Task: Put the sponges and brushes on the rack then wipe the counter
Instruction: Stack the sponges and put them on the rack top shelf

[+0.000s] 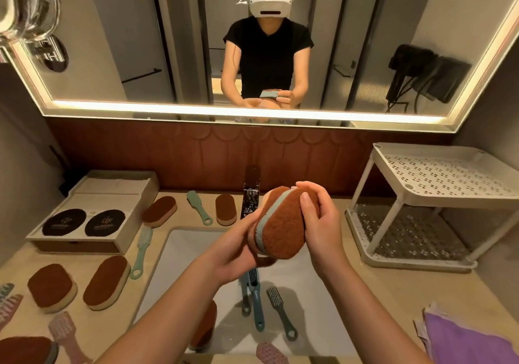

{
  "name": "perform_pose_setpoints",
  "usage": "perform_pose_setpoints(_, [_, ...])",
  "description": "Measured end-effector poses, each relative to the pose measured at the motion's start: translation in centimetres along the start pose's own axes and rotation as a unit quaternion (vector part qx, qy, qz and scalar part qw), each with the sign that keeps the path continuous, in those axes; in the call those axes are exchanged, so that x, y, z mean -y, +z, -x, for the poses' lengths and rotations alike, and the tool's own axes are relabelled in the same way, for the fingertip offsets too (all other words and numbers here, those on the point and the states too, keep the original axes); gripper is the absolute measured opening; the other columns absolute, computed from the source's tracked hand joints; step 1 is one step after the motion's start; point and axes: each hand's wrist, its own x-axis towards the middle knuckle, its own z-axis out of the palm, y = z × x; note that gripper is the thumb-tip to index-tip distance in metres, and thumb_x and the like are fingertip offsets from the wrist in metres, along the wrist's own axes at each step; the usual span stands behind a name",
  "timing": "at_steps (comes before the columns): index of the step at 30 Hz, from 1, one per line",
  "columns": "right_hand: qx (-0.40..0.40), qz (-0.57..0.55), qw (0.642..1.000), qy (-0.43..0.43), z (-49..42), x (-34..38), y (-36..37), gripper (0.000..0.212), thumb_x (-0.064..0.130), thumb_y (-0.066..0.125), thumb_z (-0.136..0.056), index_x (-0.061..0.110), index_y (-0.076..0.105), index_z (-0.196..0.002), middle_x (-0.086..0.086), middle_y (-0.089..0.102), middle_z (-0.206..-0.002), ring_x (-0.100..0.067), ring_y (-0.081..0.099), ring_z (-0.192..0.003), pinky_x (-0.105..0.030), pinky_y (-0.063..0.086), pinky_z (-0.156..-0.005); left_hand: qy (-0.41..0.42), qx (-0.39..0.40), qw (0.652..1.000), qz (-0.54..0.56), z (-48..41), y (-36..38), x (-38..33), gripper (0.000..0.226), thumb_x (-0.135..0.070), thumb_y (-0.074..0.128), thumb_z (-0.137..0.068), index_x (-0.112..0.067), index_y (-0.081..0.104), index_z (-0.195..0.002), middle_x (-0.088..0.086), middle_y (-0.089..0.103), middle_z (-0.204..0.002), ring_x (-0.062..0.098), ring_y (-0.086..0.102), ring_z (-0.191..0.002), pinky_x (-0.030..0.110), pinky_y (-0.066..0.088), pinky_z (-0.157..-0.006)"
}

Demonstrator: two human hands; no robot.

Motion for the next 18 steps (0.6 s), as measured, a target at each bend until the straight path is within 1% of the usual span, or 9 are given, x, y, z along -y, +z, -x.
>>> perform_pose_setpoints(3, [0.001,0.011,0.999,-0.040,0.1,0.3,0.2,0.017,0.012,0.047,-0.095,0.022,0.058,-0.105,0.011,0.061,-0.100,0.010,0.057,-0.092,-0.006,0.046,-0.072,-0.004,0.007,1.000,0.012,0.0,0.2,0.3,0.046,-0.046,0.050,-0.080,-0.017,0.064,-0.113,0.018,0.063,-0.112,0.034,0.055,-0.113,0.057,0.037,-0.103])
perform_pose_setpoints(4, [0.003,0.016,0.999,-0.048,0.1,0.2,0.2,0.016,0.014,0.049,-0.095,0.024,0.058,-0.104,0.008,0.061,-0.101,0.008,0.058,-0.094,-0.006,0.046,-0.073,-0.003,0.012,1.000,0.017,0.0,0.2,0.3,0.046,-0.045,0.050,-0.080,-0.016,0.064,-0.112,0.018,0.064,-0.110,0.033,0.056,-0.110,0.056,0.039,-0.101])
perform_pose_setpoints(6, [0.006,0.042,0.998,-0.052,0.0,-0.1,0.3,0.013,0.030,0.050,-0.092,0.034,0.058,-0.102,0.001,0.061,-0.107,0.000,0.057,-0.101,-0.012,0.047,-0.080,0.001,0.012,1.000,0.019,0.2,0.4,0.1,0.042,-0.043,0.050,-0.078,-0.016,0.067,-0.106,0.016,0.067,-0.098,0.030,0.059,-0.099,0.049,0.047,-0.091])
perform_pose_setpoints(7, [0.006,0.057,0.997,-0.052,-0.1,-0.2,0.3,0.016,0.039,0.048,-0.089,0.038,0.058,-0.101,-0.001,0.060,-0.110,-0.005,0.056,-0.106,-0.014,0.048,-0.084,0.001,0.013,1.000,0.012,0.4,0.5,0.0,0.041,-0.043,0.050,-0.077,-0.016,0.069,-0.102,0.015,0.068,-0.092,0.029,0.060,-0.095,0.045,0.048,-0.086])
perform_pose_setpoints(9, [0.005,0.067,0.996,-0.050,-0.3,-0.4,0.2,0.021,0.045,0.044,-0.085,0.041,0.058,-0.101,-0.001,0.060,-0.112,-0.010,0.055,-0.109,-0.015,0.048,-0.086,0.000,0.016,1.000,-0.003,0.7,0.8,-0.2,0.041,-0.046,0.051,-0.075,-0.017,0.071,-0.096,0.015,0.068,-0.089,0.028,0.060,-0.093,0.042,0.048,-0.083])
perform_pose_setpoints(12, [0.000,0.056,0.997,-0.047,-0.4,-0.4,0.1,0.018,0.039,0.045,-0.088,0.038,0.058,-0.100,-0.001,0.060,-0.111,-0.011,0.055,-0.108,-0.017,0.049,-0.086,0.002,0.011,1.000,-0.013,1.1,1.1,-0.3,0.040,-0.041,0.054,-0.073,-0.016,0.063,-0.102,0.017,0.061,-0.097,0.027,0.059,-0.092,0.038,0.051,-0.079])
perform_pose_setpoints(15, [-0.005,0.050,0.997,-0.050,-0.3,-0.6,0.0,0.017,0.033,0.045,-0.089,0.039,0.058,-0.099,0.003,0.062,-0.108,-0.009,0.056,-0.106,-0.019,0.049,-0.085,0.007,0.018,1.000,-0.014,1.3,1.3,-0.3,0.040,-0.037,0.056,-0.074,-0.017,0.060,-0.108,0.017,0.060,-0.103,0.027,0.060,-0.095,0.037,0.056,-0.073])
perform_pose_setpoints(16, [-0.005,0.049,0.997,-0.051,-0.3,-0.6,-0.1,0.017,0.032,0.045,-0.090,0.038,0.057,-0.099,0.005,0.062,-0.106,-0.007,0.057,-0.105,-0.018,0.049,-0.084,0.011,0.023,0.999,-0.020,1.3,1.3,-0.4,0.041,-0.037,0.057,-0.074,-0.018,0.060,-0.110,0.016,0.059,-0.105,0.027,0.060,-0.096,0.037,0.057,-0.073])
perform_pose_setpoints(18, [0.009,0.043,0.998,-0.045,-0.3,-0.7,-0.4,0.015,0.027,0.046,-0.094,0.035,0.058,-0.100,0.009,0.063,-0.104,0.000,0.058,-0.099,-0.013,0.049,-0.080,0.020,0.031,0.998,-0.044,1.3,1.5,-0.5,0.040,-0.037,0.057,-0.074,-0.024,0.058,-0.112,0.014,0.057,-0.109,0.026,0.058,-0.099,0.039,0.055,-0.080])
